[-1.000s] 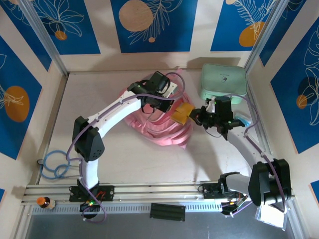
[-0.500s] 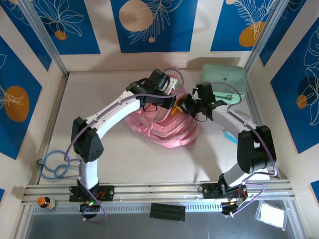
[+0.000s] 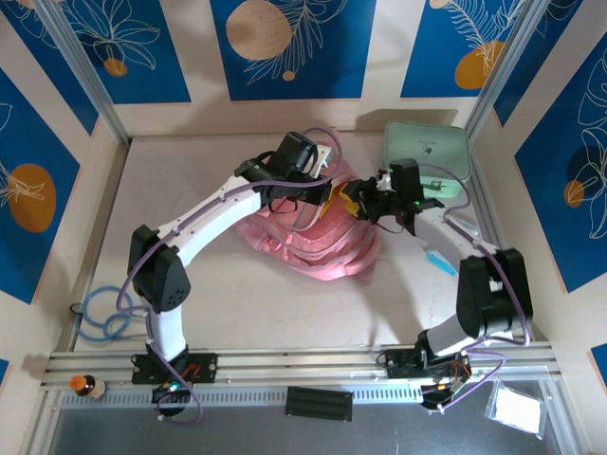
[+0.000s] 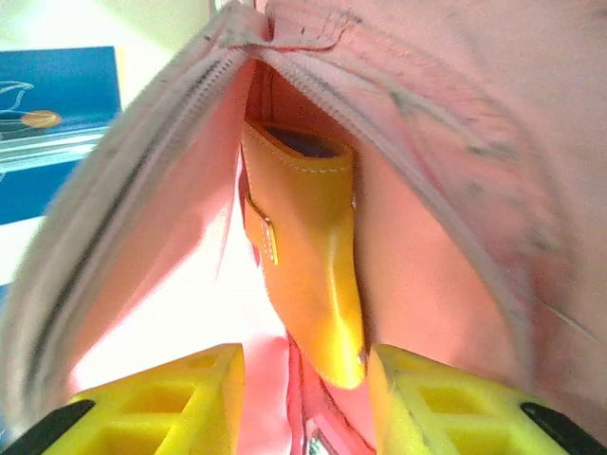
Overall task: Pack the student bag
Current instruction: Close the student bag at the center of the table, then rotate the student bag at the center of the table.
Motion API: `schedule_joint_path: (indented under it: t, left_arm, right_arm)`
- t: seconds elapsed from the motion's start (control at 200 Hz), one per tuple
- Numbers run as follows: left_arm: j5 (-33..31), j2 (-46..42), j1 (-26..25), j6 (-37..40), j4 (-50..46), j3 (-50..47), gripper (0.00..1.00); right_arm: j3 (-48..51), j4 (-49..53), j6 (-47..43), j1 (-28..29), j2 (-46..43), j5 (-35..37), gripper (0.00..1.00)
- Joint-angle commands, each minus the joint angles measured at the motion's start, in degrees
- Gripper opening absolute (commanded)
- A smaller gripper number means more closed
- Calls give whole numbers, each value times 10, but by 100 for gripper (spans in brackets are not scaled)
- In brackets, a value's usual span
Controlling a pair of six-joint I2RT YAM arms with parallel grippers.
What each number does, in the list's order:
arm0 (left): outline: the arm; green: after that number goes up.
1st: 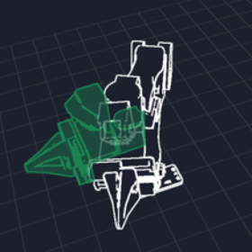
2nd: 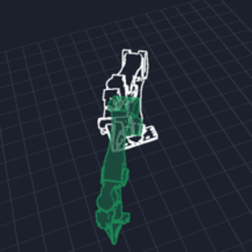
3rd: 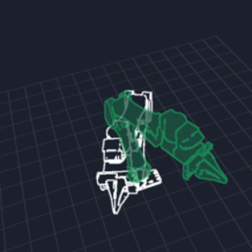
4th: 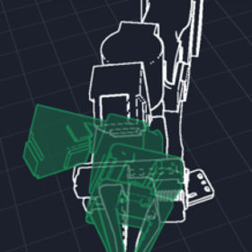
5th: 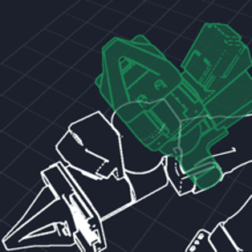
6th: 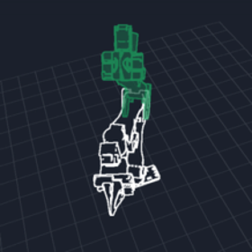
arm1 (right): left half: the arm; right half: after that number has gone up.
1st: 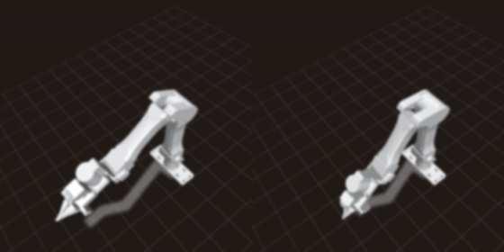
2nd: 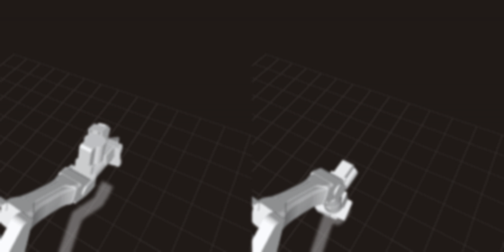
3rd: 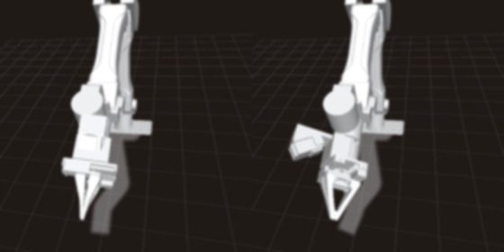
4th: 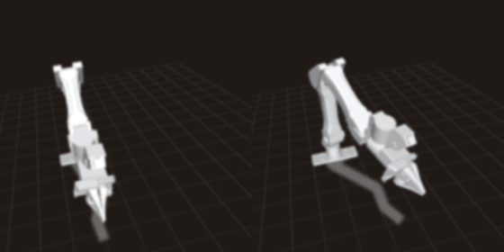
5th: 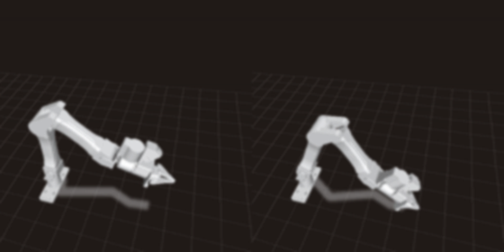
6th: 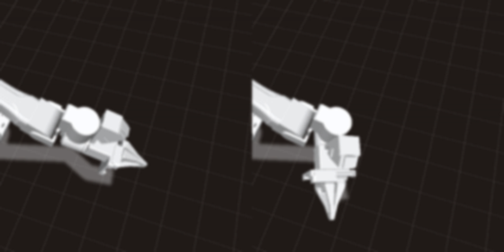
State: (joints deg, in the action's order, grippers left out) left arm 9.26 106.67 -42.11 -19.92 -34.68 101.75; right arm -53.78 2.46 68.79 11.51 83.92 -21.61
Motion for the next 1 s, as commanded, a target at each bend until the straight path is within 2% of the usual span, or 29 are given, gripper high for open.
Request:
schedule_joint_path:
  t: [0.0,0.07,0.135,0.195,0.275,0.435,0.55,0.62,0.745,0.865,0.995]
  left_arm:
    - [24,-35,7,-16,48,-15,9]
    - [23,-39,9,-6,32,-28,27]
    - [-17,-44,16,12,-9,-37,43]
    - [-52,-53,29,15,-42,-50,49]
    - [-64,-77,48,1,-48,-93,56]
    - [-50,-139,79,-93,18,-225,58]
    - [-87,-172,99,-172,8,-270,61]
    - [-90,-191,109,-207,34,-302,61]
    - [-13,-204,126,-287,155,-372,61]
    - [40,-191,129,-352,252,-411,56]
    - [88,-160,129,-361,300,-418,53]
  right_arm:
    - [57,6,-11,-26,-49,-18,41]
    - [91,26,-32,-44,-83,10,44]
    - [103,67,-54,-65,-110,37,50]
    - [108,98,-75,-81,-132,60,55]
    - [106,130,-103,-89,-156,93,62]
    - [84,166,-148,-81,-174,132,67]
    - [66,179,-155,-68,-164,138,68]
    - [55,180,-156,-59,-153,136,68]
    - [31,181,-157,-35,-134,139,68]
    - [21,179,-150,-15,-129,146,68]
    - [18,171,-146,1,-123,150,69]
